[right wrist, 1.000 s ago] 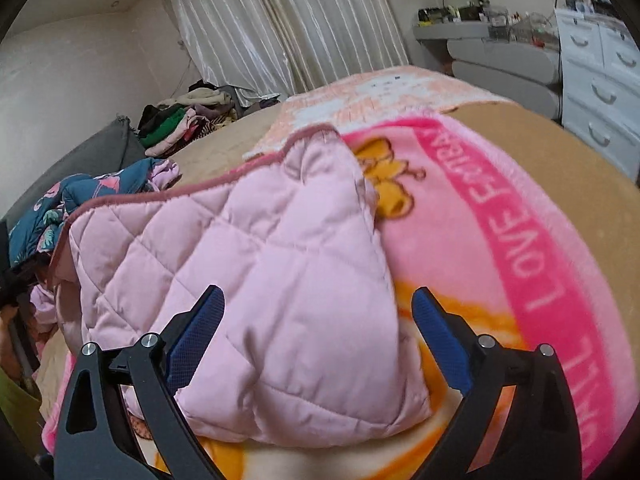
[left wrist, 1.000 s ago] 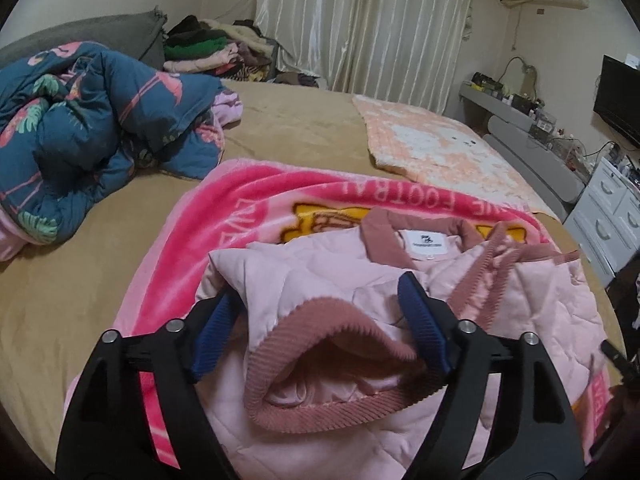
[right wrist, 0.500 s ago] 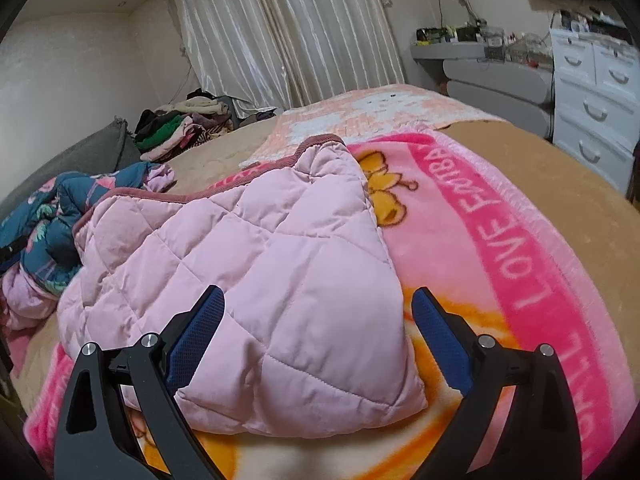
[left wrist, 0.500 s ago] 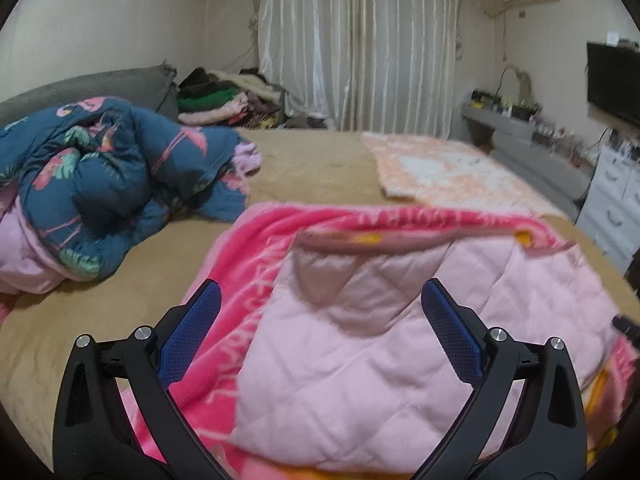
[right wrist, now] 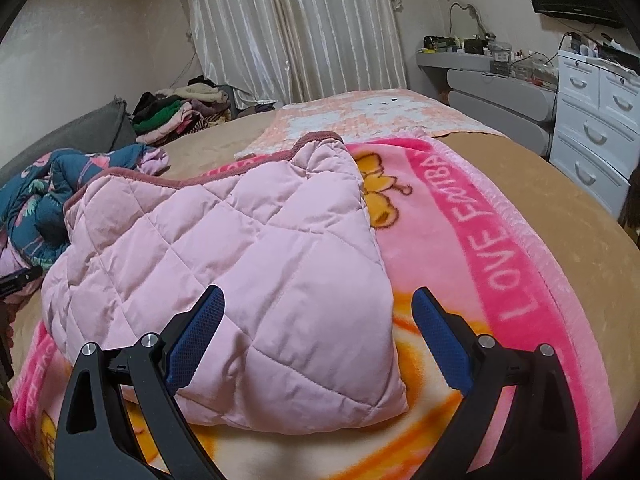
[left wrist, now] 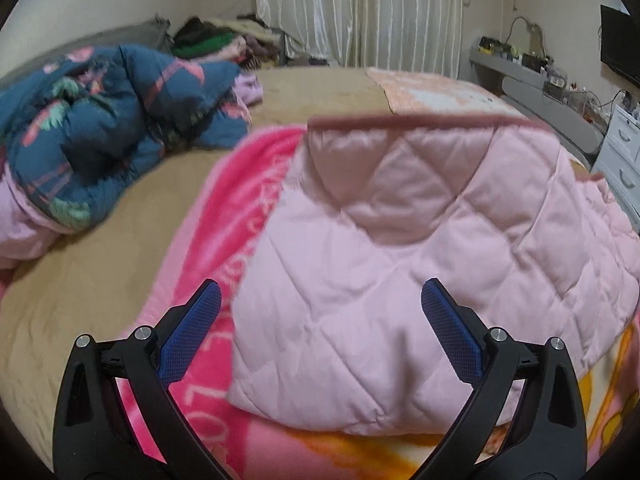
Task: Fold large clothes
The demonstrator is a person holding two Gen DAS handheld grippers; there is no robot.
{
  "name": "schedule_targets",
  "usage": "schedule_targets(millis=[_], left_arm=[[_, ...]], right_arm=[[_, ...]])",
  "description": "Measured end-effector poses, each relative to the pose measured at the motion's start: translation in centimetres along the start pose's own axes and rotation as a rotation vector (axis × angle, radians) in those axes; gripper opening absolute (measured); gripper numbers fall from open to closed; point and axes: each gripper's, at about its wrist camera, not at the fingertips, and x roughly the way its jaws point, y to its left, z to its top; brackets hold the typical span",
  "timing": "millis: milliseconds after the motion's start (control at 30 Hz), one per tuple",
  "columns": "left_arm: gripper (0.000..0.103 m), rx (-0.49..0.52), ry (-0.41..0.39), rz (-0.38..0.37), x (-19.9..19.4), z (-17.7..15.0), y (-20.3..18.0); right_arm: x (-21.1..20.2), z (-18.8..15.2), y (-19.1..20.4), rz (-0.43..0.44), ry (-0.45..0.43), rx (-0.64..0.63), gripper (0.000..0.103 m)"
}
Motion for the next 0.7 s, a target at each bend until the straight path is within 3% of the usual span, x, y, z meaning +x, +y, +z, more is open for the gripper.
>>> schedule_targets(millis=[133, 200, 300, 333, 367, 433, 533, 700], left_arm=[[0.094, -0.045, 0.080, -0.054, 2.5, -1.5, 1.3], [0.094, -0.062, 0.085, -0.087, 3.2, -2.0, 1.6], [0.089, -0.066, 0.070, -0.115, 3.8, -2.2, 1.7], [0.066, -0.070, 0.063, -0.126, 3.8, -2.0, 1.8], [0.033, -0.078, 0.048, -0.123, 3.8, -1.9, 1.8], [0.018, -0.076, 0.033, -0.111, 3.8, -1.6, 1.7], [0.010, -0.052, -0.012, -0.095, 3.0, -0.5, 1.1], [0.008, -0.076, -0.071, -0.072, 2.3, 2.5, 1.6]], right_arm=[[1.0, -0.2, 0.1, -0.006, 0.033, -0.038, 0.093], [2.1, -0.5, 0.3, -0.001, 0.095, -0.058, 0.070], [2.7, -0.9, 0.8, -0.004, 0.093, -0.065, 0.049], [2.7, -0.9, 0.9, -0.003, 0.089, -0.064, 0.041], [2.7, -0.9, 1.1, -0.008, 0.077, -0.063, 0.034], [2.5, -0.6, 1.3, -0.003, 0.058, -0.065, 0.027], [1.9, 0.8, 1.8, -0.014, 0.020, -0.082, 0.022], [1.8, 5.2, 2.6, -0.014, -0.048, -0.073, 0.018]])
